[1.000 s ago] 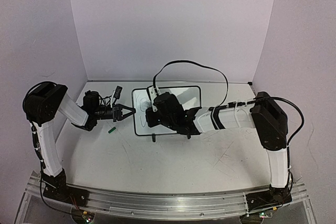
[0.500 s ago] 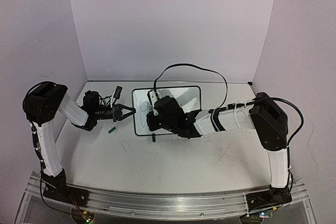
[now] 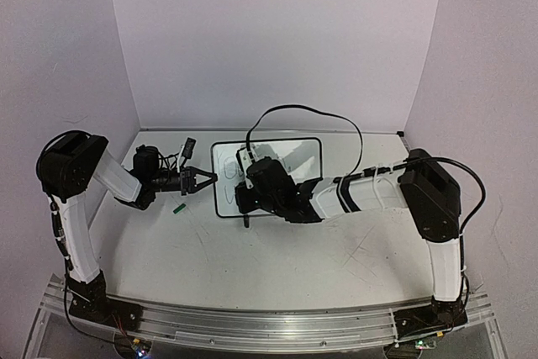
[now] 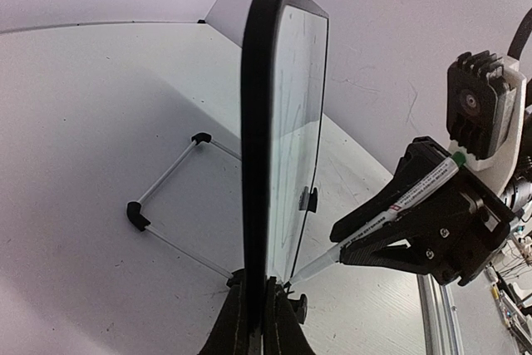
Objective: Write a sentence on the whiteboard
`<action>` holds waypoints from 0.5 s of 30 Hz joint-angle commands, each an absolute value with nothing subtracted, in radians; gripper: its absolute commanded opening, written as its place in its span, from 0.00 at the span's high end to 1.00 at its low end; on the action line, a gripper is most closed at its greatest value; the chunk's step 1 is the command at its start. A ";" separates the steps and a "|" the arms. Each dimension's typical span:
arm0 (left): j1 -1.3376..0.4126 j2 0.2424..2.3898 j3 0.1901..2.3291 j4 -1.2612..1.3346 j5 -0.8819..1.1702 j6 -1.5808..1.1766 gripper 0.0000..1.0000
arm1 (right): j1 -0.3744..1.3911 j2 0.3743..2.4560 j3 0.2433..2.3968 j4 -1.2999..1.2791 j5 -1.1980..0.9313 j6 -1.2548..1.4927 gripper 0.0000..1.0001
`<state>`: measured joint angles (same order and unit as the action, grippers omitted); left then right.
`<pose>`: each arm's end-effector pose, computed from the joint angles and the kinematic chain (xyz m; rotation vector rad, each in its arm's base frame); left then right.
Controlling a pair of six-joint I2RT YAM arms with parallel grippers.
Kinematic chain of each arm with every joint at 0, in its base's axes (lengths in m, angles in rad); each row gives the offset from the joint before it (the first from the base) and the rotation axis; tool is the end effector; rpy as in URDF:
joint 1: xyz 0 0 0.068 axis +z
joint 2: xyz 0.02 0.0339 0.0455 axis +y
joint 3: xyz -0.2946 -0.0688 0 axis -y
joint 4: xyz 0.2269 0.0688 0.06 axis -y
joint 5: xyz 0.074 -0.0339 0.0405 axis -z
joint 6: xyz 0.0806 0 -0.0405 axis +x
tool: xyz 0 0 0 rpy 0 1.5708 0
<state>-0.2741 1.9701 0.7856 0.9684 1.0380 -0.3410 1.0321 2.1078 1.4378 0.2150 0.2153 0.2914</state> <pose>0.3546 -0.1718 0.1727 0.7282 1.7357 -1.3476 0.2831 0.4401 0.2056 -0.6178 1.9762 0.6160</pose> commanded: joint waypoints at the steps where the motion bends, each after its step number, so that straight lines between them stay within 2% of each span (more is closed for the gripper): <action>1: -0.269 1.941 0.796 0.944 1.000 -0.321 1.00 | 1.027 2.141 1.434 0.195 0.246 0.299 1.00; 15: -0.269 1.936 0.792 0.942 0.999 -0.319 1.00 | 1.040 2.184 1.462 0.195 0.232 0.308 1.00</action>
